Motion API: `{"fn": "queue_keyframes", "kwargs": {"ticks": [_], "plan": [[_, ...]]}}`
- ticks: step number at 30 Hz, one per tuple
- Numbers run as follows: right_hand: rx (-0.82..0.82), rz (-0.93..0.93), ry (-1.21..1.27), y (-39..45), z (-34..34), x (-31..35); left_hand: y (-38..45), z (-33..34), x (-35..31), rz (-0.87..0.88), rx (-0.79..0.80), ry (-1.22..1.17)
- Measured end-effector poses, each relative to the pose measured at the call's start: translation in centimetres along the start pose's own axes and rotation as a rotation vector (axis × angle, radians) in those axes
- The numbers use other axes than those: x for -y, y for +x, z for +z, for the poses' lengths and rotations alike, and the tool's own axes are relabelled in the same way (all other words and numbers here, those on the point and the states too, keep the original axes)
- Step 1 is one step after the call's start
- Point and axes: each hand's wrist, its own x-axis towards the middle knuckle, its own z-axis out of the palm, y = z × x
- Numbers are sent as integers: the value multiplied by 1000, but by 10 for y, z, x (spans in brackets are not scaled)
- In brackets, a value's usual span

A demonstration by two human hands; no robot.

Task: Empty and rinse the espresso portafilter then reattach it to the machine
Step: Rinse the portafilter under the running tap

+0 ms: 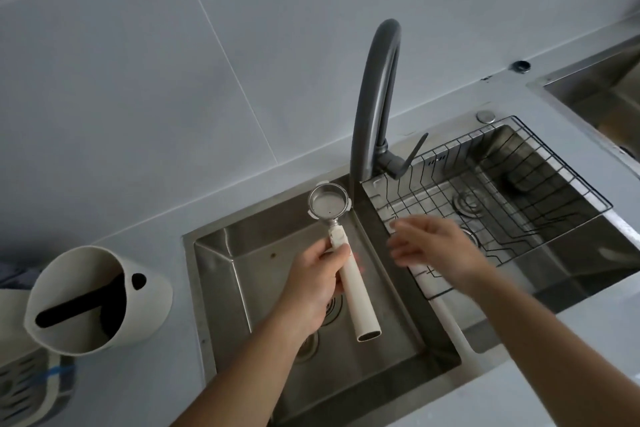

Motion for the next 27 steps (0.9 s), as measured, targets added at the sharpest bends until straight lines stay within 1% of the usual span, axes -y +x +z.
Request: {"fn": "queue_keyframes", "kwargs": {"ticks": [3,7,9,13,18,23,27], "plan": [[-150,-79,-46,35,-19,20,1,-2,0,-8,12,-4],[-414,-165,-238,74,-34,41,2,-3,0,-8,33,6],[-491,-169,-325,92,-40,45,1,-3,-1,-11,59,23],[-481,-131,-331,115,-41,49,0,0,-2,-10,81,60],[-507,-159,-300,132,-39,53,-3,2,-4,3,89,90],[-484,-154,-222,136,-42,50,-8,2,-5,28,99,127],[-473,-150,-205,136,-44,49,-13,4,-6,34,117,130]]}}
